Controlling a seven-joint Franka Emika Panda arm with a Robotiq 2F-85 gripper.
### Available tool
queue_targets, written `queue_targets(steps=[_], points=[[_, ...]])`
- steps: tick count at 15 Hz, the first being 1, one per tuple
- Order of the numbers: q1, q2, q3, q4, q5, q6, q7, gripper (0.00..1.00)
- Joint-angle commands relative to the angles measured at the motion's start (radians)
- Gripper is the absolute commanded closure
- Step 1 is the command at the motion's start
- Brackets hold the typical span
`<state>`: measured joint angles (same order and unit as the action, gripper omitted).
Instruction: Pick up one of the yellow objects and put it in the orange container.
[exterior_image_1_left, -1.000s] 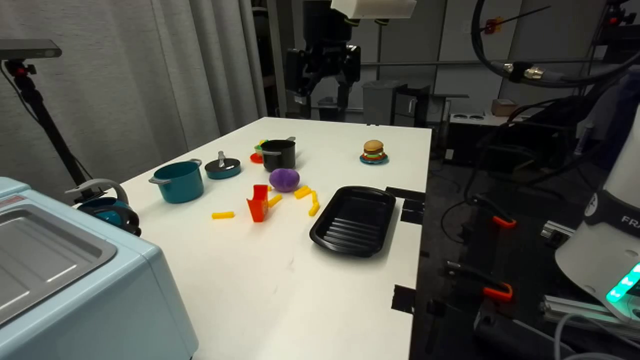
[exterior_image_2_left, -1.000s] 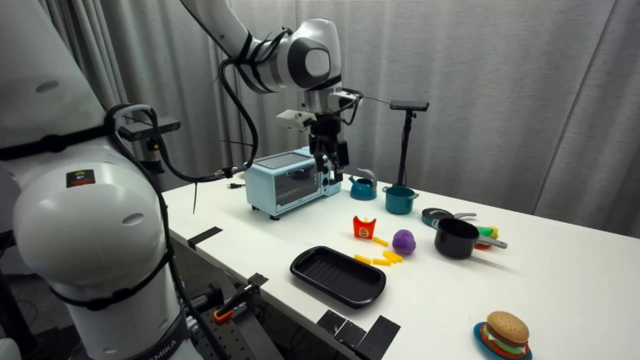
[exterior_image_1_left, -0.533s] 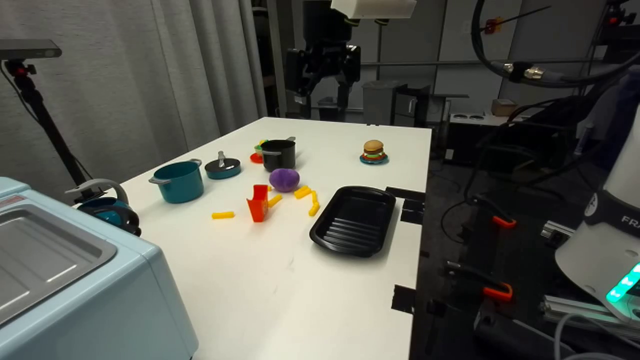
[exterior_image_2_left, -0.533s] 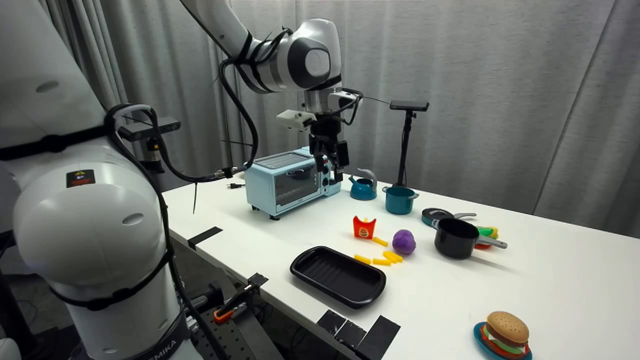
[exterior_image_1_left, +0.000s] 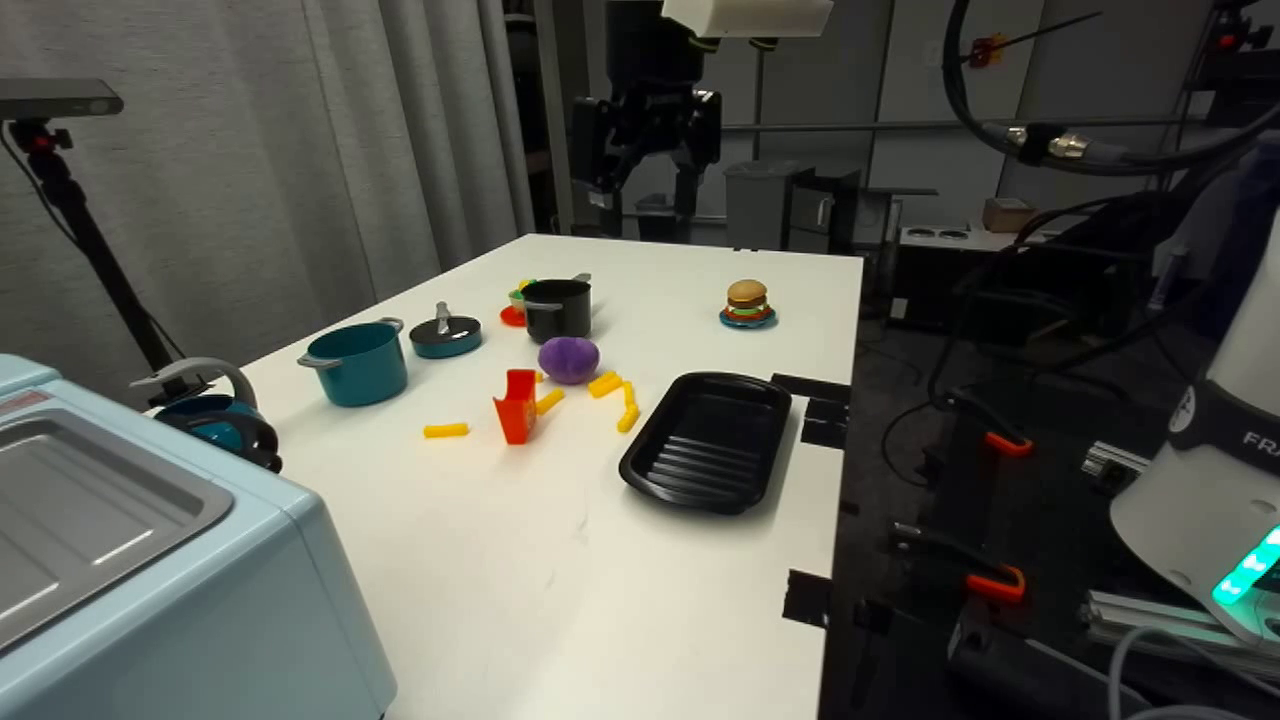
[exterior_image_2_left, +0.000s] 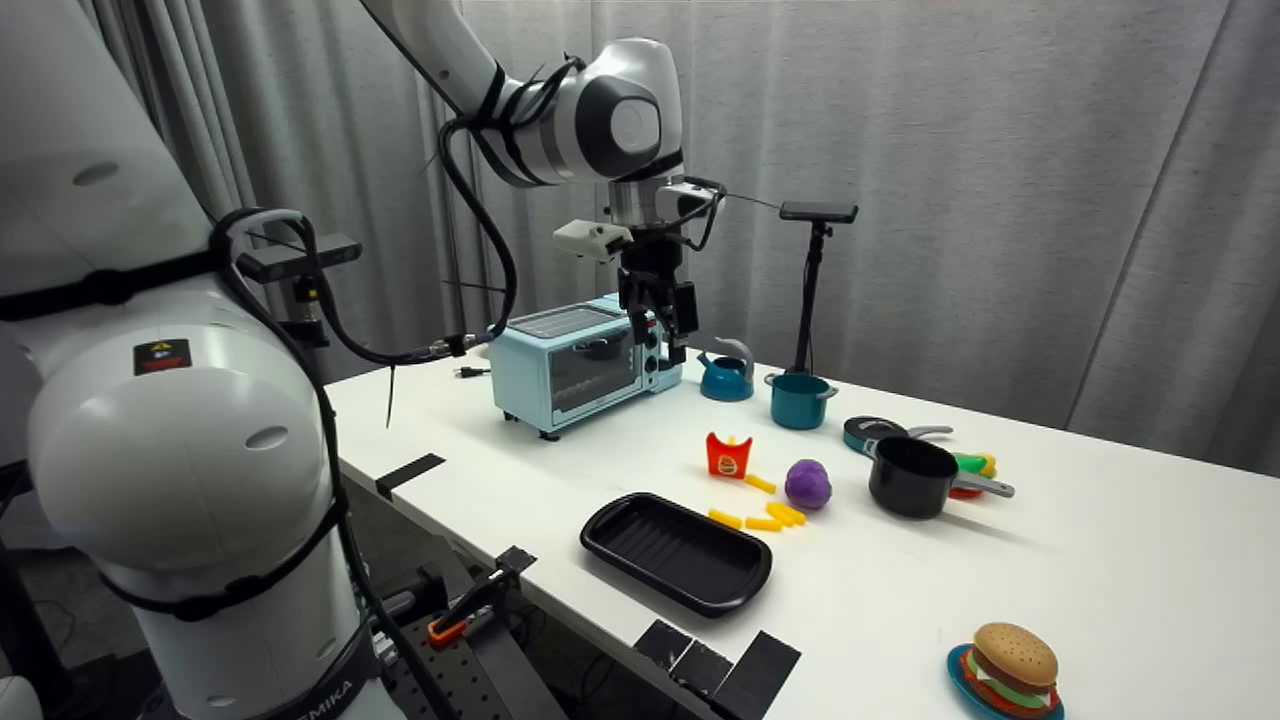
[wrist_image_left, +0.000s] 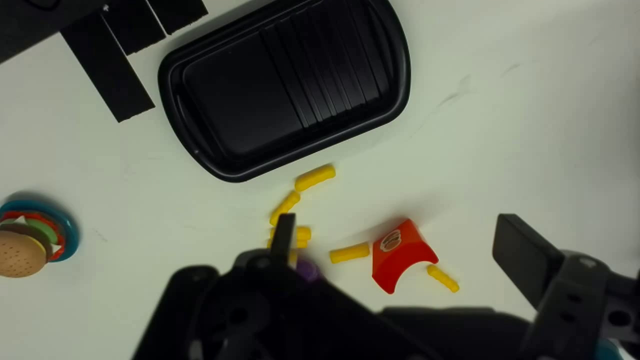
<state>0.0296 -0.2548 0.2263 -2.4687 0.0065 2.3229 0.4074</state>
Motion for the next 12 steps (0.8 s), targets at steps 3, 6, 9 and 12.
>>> queue_targets(steps=[3,6,9,12], points=[[0.018,0.001,-0.018,0.001,-0.006,-0.002,0.004,0.00],[0.015,0.014,-0.017,0.012,-0.010,-0.003,0.009,0.00],[0.012,0.057,-0.015,0.036,-0.020,0.013,0.021,0.00],[0.013,0.109,-0.015,0.056,-0.033,0.034,0.031,0.00]])
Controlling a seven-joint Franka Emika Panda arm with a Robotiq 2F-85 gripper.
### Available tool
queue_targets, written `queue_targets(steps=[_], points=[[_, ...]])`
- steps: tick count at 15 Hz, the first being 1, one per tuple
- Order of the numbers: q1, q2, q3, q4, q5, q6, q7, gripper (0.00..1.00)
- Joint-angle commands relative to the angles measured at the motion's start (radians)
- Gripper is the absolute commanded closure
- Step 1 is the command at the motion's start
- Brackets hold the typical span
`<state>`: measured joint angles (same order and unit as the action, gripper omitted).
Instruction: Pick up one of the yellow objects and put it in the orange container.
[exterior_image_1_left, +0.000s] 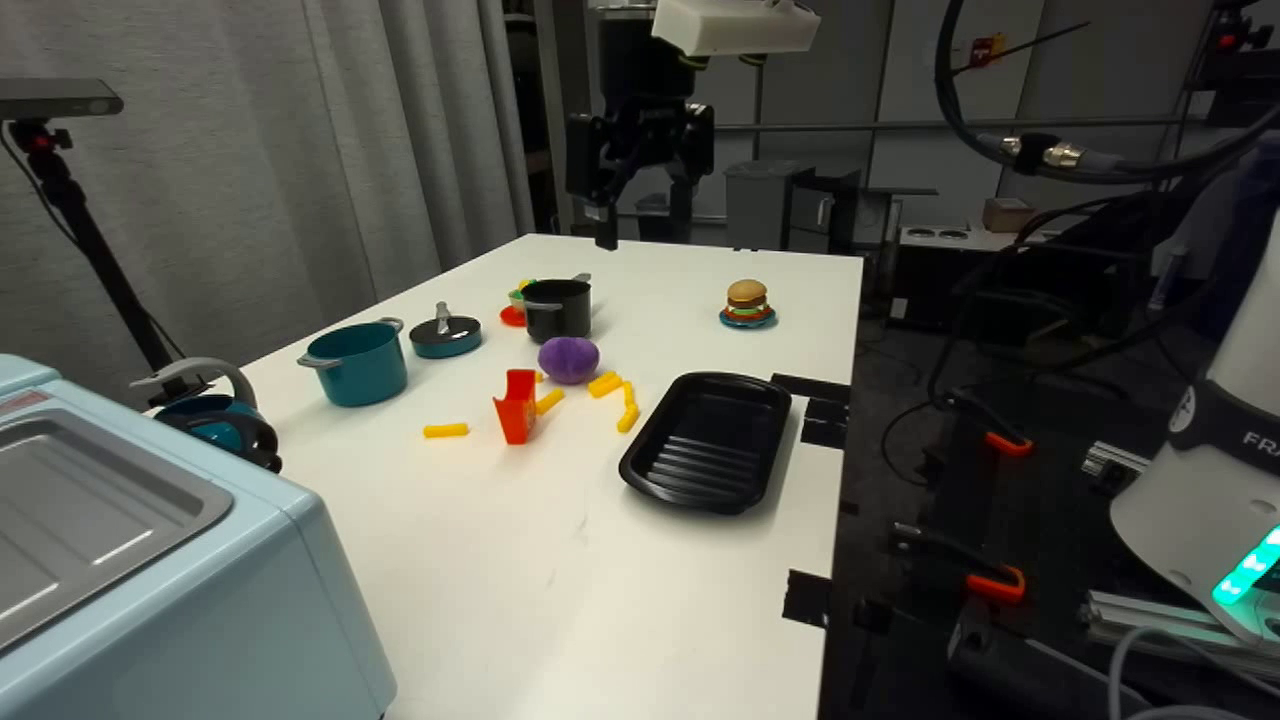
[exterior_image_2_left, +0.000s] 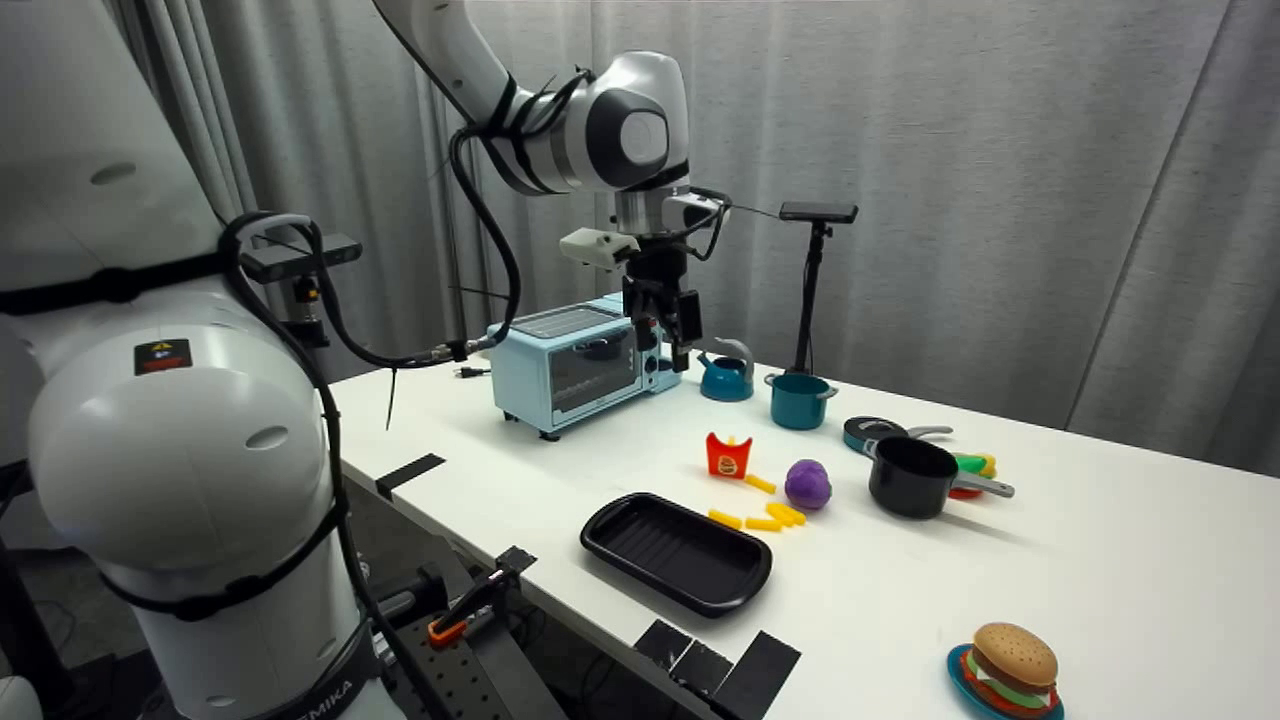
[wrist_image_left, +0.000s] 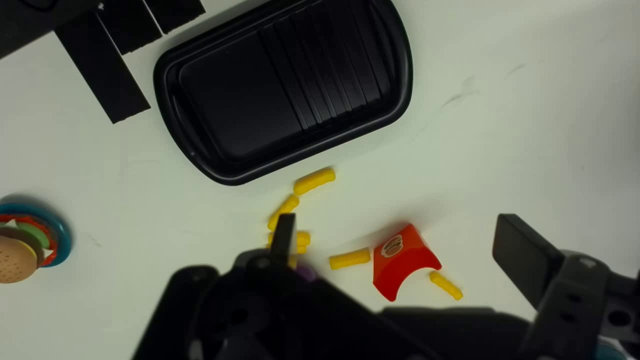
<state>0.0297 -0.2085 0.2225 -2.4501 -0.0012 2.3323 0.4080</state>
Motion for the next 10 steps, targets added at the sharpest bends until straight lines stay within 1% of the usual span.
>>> queue_targets(steps=[1,5,10], points=[[0.013,0.083,-0.013,0.044,-0.030,0.037,0.033,0.00],[0.014,0.175,-0.027,0.077,-0.062,0.080,0.064,0.00],[0.022,0.288,-0.072,0.136,-0.110,0.117,0.096,0.00]])
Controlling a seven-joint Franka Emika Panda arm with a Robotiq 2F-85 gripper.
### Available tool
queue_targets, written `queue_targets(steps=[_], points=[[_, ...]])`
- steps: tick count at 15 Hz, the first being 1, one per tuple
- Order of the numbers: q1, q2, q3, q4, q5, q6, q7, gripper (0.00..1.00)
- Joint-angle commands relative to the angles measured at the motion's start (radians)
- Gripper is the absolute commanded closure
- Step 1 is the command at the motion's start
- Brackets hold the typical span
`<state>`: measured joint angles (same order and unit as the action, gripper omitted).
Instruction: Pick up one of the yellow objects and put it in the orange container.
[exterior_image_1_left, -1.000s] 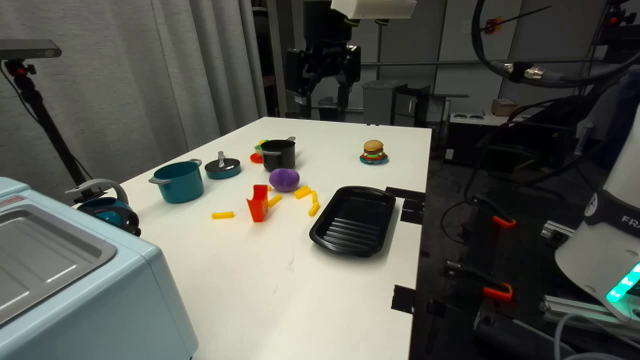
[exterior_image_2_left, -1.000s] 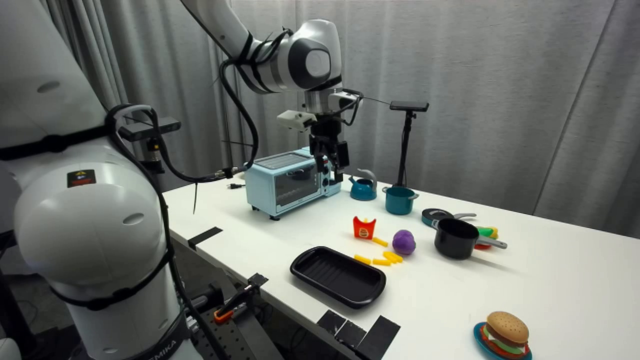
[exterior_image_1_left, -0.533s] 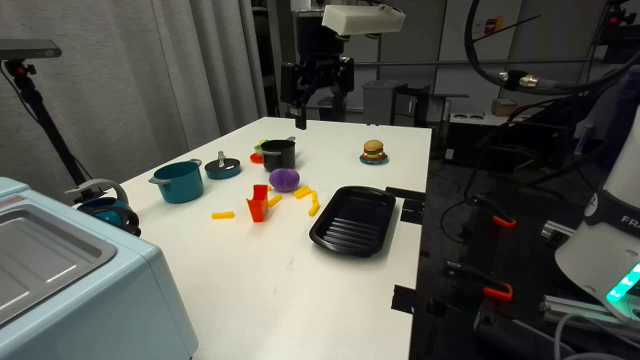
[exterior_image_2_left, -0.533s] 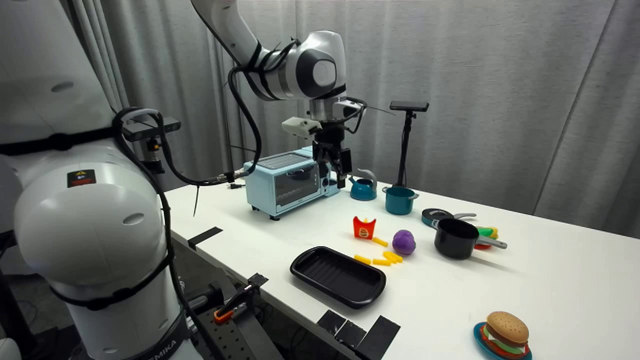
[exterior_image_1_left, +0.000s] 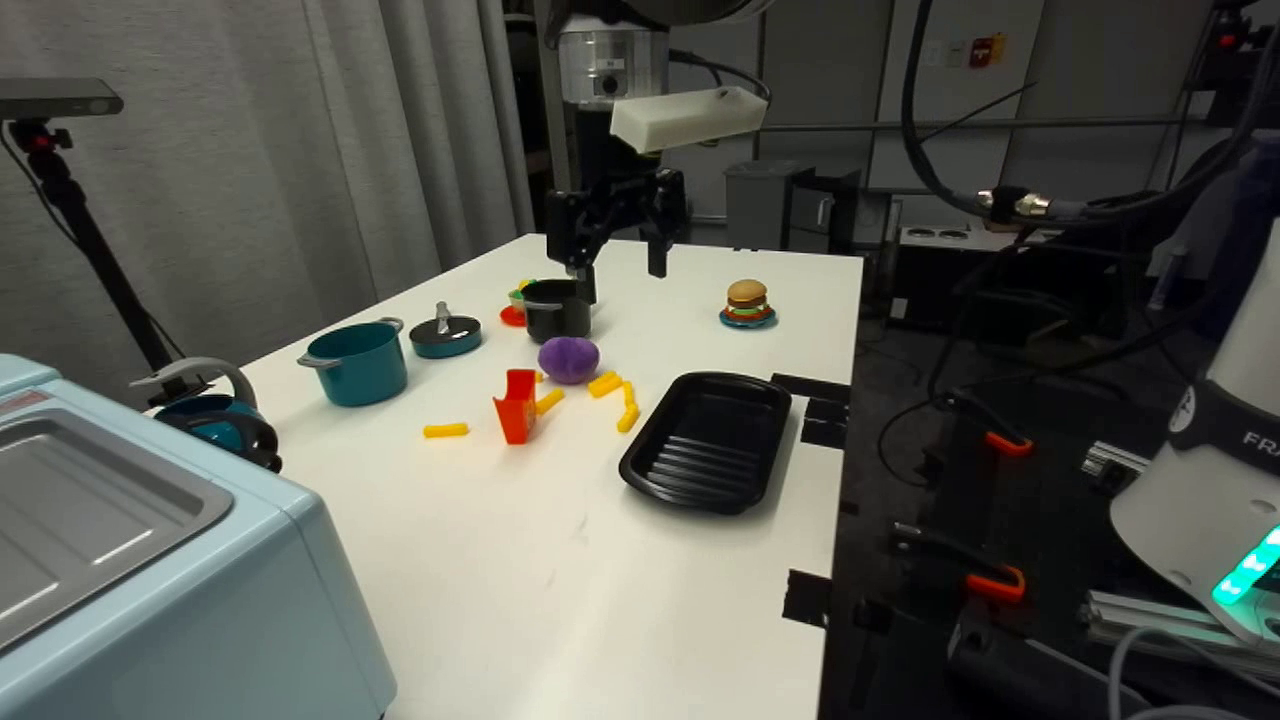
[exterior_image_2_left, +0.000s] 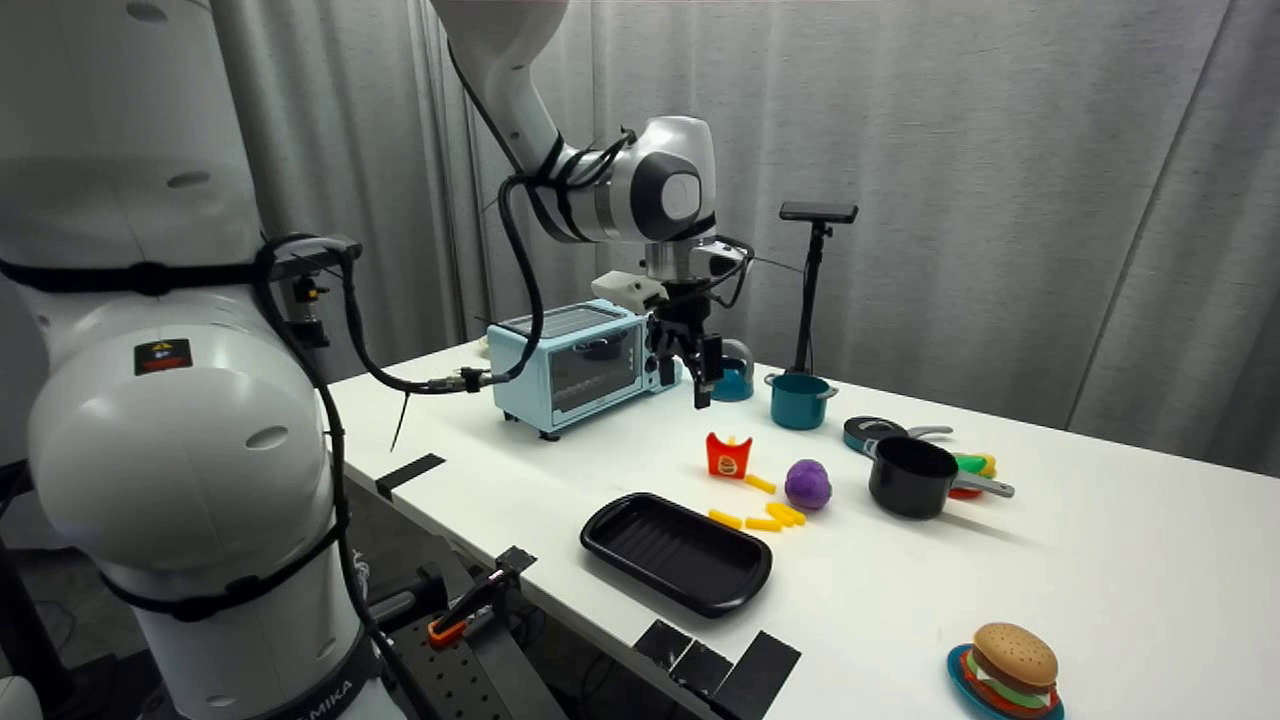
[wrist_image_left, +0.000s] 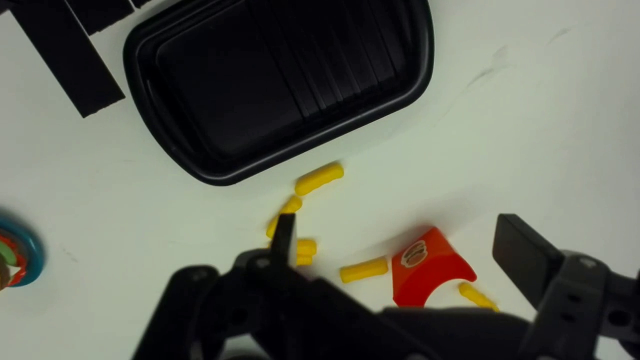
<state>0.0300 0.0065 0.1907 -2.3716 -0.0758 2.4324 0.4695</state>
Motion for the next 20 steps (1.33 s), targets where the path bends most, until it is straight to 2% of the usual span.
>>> queue_targets(steps=[1,10,20], points=[[0.024,0.094,-0.051,0.071,-0.040,0.021,0.037,0.00],[0.053,0.269,-0.153,0.180,-0.033,0.095,0.076,0.00],[0.096,0.441,-0.262,0.244,-0.018,0.219,0.102,0.00]])
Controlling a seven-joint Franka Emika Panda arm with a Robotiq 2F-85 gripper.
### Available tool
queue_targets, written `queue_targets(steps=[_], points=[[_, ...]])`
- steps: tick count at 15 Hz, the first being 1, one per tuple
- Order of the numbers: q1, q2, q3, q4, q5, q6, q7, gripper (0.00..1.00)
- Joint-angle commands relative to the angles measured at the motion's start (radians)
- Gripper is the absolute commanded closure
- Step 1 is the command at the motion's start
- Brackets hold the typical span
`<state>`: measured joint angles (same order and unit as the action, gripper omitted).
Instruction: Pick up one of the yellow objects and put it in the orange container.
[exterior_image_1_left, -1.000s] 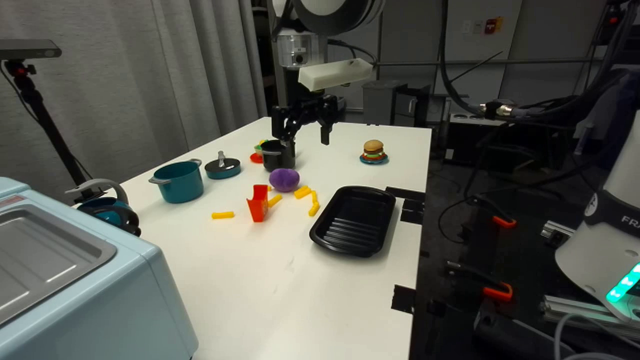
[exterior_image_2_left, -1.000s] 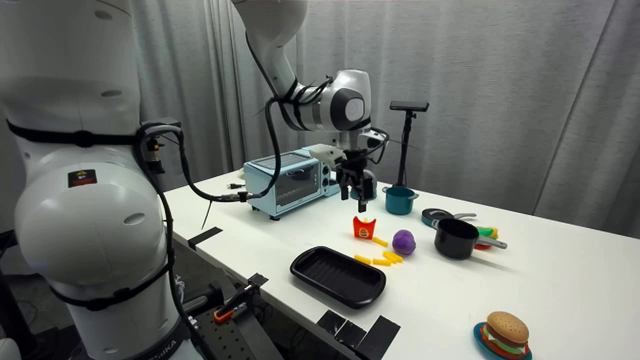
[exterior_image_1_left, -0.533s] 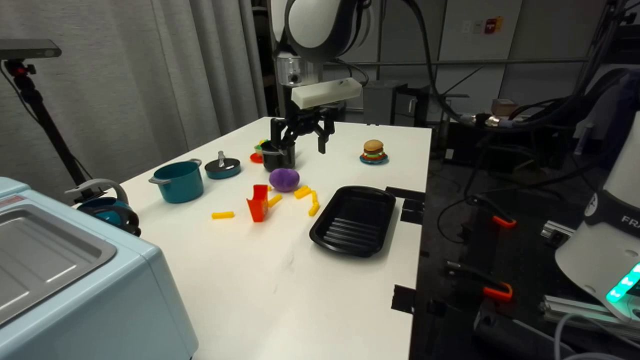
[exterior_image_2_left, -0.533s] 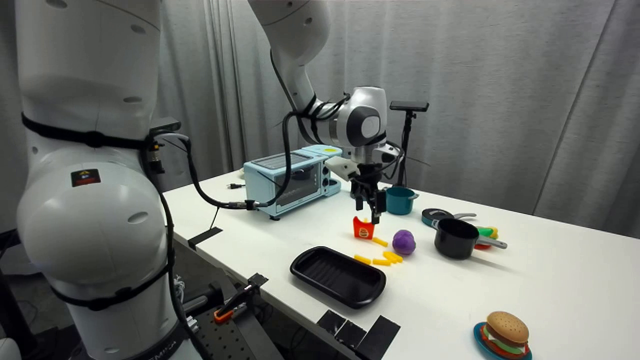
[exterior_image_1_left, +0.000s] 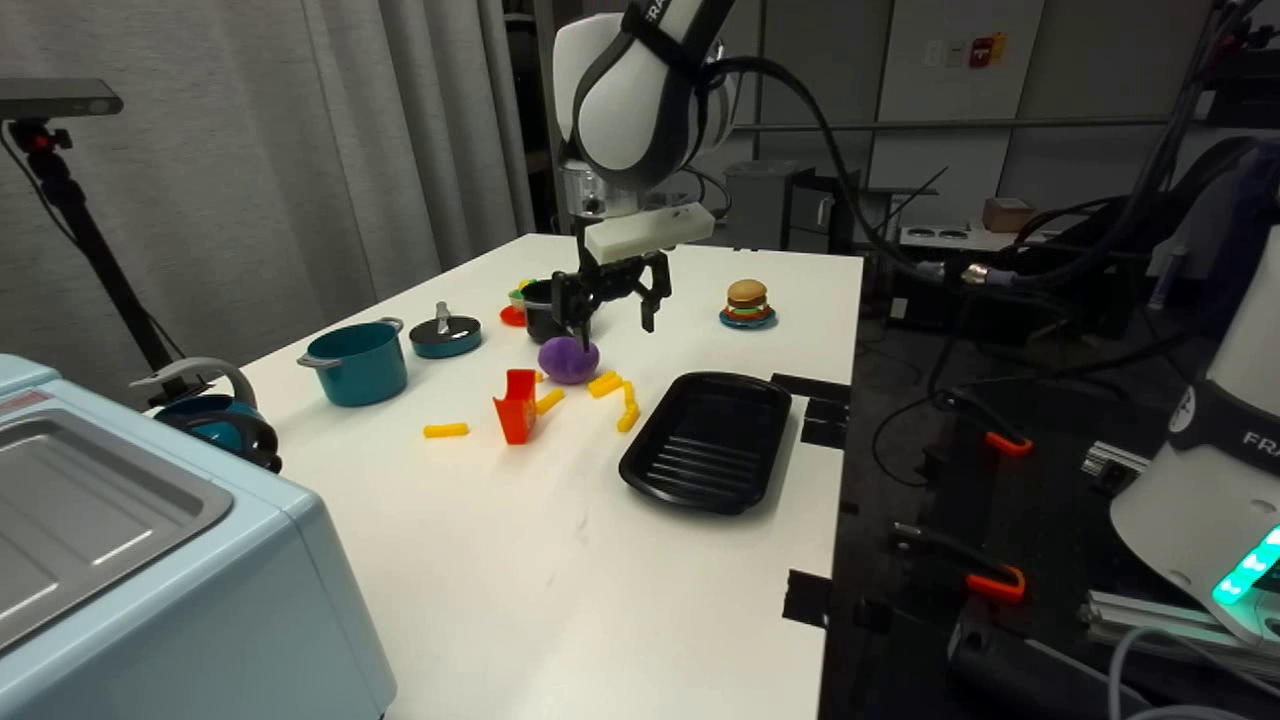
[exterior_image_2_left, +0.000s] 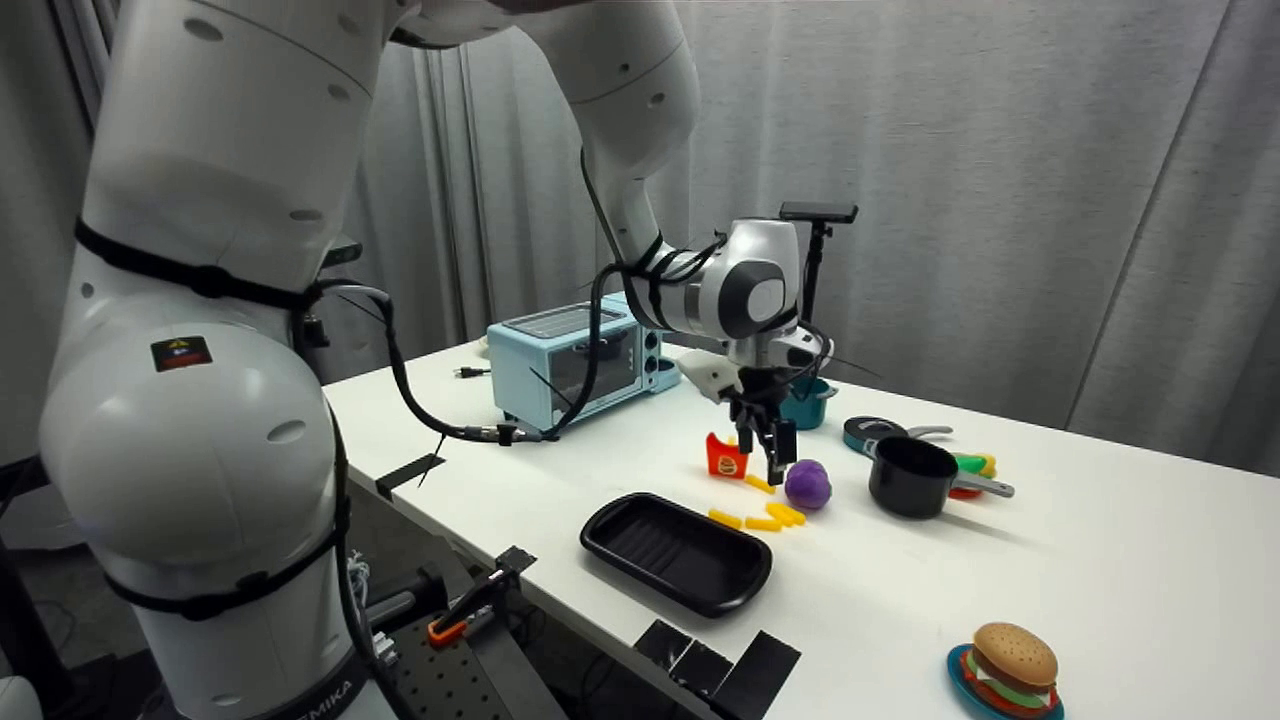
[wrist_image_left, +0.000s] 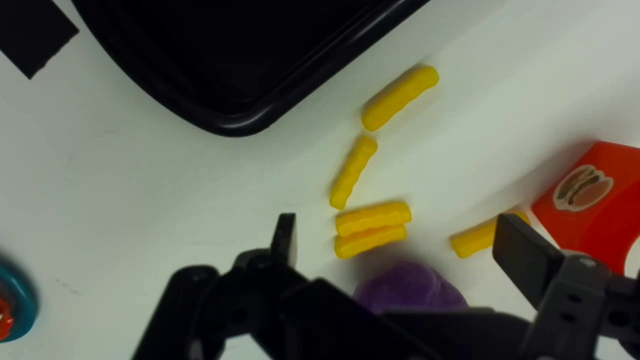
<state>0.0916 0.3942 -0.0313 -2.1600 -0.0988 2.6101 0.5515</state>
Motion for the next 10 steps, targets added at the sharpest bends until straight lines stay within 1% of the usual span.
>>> queue_targets(steps=[1,5,10], points=[[0.039,0.067,-0.047,0.033,0.007,0.055,0.019,0.00],[0.051,0.113,-0.061,0.028,0.028,0.101,0.007,0.00],[0.055,0.154,-0.069,0.037,0.058,0.120,-0.005,0.00]])
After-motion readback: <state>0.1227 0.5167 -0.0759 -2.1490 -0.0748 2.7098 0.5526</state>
